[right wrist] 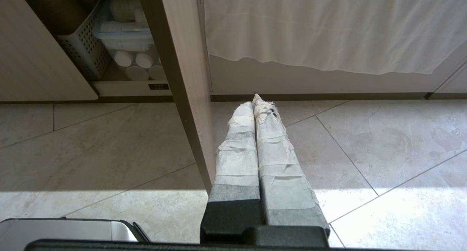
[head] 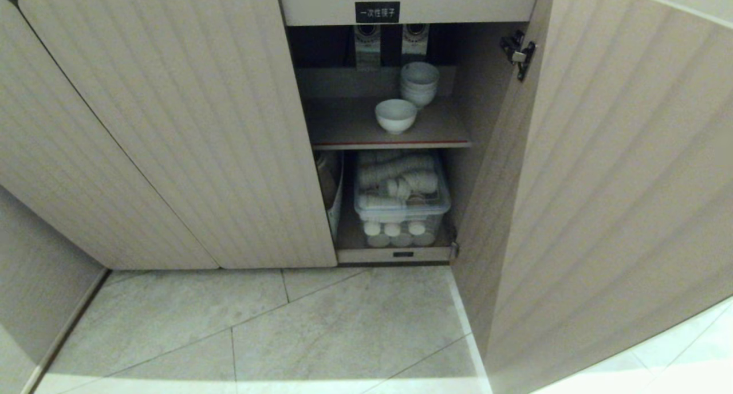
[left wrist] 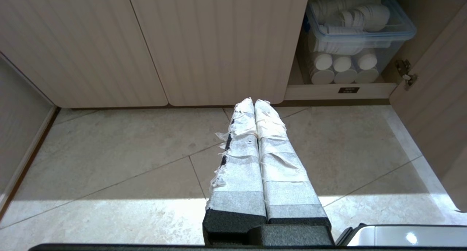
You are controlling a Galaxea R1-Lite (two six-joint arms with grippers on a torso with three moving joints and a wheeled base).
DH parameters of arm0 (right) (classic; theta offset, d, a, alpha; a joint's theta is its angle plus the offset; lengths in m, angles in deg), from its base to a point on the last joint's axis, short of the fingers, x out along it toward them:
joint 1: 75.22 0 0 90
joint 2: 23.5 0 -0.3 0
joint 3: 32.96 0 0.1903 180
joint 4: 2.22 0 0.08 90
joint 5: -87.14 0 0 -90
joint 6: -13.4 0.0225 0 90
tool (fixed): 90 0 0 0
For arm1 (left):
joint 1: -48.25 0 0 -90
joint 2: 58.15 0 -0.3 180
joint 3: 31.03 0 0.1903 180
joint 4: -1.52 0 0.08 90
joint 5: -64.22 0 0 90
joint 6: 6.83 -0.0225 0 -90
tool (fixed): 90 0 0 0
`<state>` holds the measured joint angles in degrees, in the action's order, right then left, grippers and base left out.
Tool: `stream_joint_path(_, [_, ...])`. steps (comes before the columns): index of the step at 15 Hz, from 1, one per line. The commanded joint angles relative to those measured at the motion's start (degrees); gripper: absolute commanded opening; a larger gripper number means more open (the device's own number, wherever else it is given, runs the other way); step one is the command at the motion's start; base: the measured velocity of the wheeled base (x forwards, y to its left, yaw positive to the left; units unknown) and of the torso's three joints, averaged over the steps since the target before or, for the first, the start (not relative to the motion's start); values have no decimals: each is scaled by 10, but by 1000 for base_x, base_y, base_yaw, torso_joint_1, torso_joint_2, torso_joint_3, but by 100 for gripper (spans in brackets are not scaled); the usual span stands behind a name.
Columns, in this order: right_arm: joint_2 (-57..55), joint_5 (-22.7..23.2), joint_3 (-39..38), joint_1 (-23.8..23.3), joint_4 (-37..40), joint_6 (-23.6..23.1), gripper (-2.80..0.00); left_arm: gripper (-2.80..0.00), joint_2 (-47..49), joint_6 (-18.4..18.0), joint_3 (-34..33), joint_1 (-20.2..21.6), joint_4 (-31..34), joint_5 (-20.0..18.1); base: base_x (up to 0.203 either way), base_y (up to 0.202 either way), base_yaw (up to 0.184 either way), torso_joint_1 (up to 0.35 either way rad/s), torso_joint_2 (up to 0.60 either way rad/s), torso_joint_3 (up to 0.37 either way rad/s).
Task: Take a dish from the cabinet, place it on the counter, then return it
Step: Close the cabinet door
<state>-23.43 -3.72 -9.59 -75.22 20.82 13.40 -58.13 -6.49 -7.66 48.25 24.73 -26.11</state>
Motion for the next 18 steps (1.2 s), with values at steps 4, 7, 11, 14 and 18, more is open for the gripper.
stream_joint_path(4, [-1,0,0,0,0,-4,-280,-280,0,0,0,0,0,0,0,0,0,0,0,0])
stream_joint_path(7, [-1,0,0,0,1,-4,-280,-280,0,0,0,0,0,0,0,0,0,0,0,0])
stream_joint_path(11, [-6,-2,1,-1,-4,0,-280,-280,0,0,0,0,0,0,0,0,0,0,0,0])
stream_joint_path(14, [-57,-2,3,-1,-34,2,-280,-280,0,0,0,0,0,0,0,0,0,0,0,0])
stream_joint_path(18, [-136,0,33,-15,-63,17,-280,-280,0,0,0,0,0,0,0,0,0,0,0,0])
